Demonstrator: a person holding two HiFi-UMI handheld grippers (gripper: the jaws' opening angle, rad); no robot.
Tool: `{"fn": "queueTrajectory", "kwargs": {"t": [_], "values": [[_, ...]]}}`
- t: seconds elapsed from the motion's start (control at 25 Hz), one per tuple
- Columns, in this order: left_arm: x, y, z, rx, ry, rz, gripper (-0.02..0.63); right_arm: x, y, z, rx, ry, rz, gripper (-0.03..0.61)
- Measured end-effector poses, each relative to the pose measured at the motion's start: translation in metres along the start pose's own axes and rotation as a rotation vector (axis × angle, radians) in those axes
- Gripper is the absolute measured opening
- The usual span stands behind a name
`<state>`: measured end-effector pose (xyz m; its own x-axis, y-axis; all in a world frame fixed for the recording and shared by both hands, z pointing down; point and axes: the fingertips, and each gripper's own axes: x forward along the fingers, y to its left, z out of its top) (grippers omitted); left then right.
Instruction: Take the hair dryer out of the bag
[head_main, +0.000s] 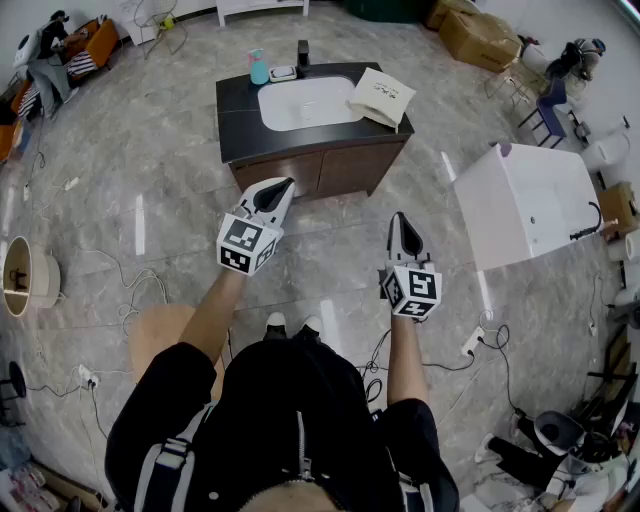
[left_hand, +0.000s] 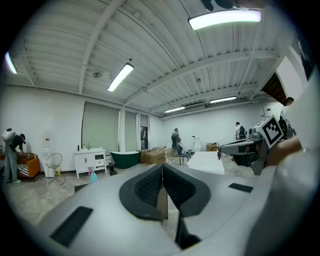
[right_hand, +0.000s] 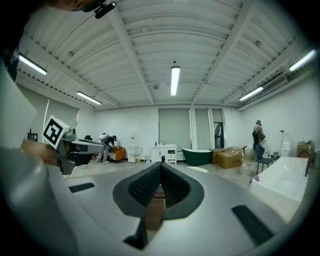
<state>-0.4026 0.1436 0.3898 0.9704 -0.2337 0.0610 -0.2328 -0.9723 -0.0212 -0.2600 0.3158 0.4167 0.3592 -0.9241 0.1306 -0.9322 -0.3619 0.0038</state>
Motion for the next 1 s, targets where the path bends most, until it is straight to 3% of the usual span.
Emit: {"fn": "queueTrajectory", "kwargs": {"t": [0.52,0.88,1.0], "values": [[-0.019,-0.009,-0.012,-0.018,0.009,-0.059,0.029,-0.003,0.013,-0.003,0.02,-0.006,-0.009,0.02],[-0.011,-0.018,-0.015,-0.037,0.011,-0.089,0.25,-0.006,0.004,-0.009,0.016,0.005,0.005,0.142],[-0.008,-0.016,-0.016,-0.052,0.005,-0.077,0.262,-0.005,-0.001,-0.012,0.016,0.009,0.004,0.16]]}}
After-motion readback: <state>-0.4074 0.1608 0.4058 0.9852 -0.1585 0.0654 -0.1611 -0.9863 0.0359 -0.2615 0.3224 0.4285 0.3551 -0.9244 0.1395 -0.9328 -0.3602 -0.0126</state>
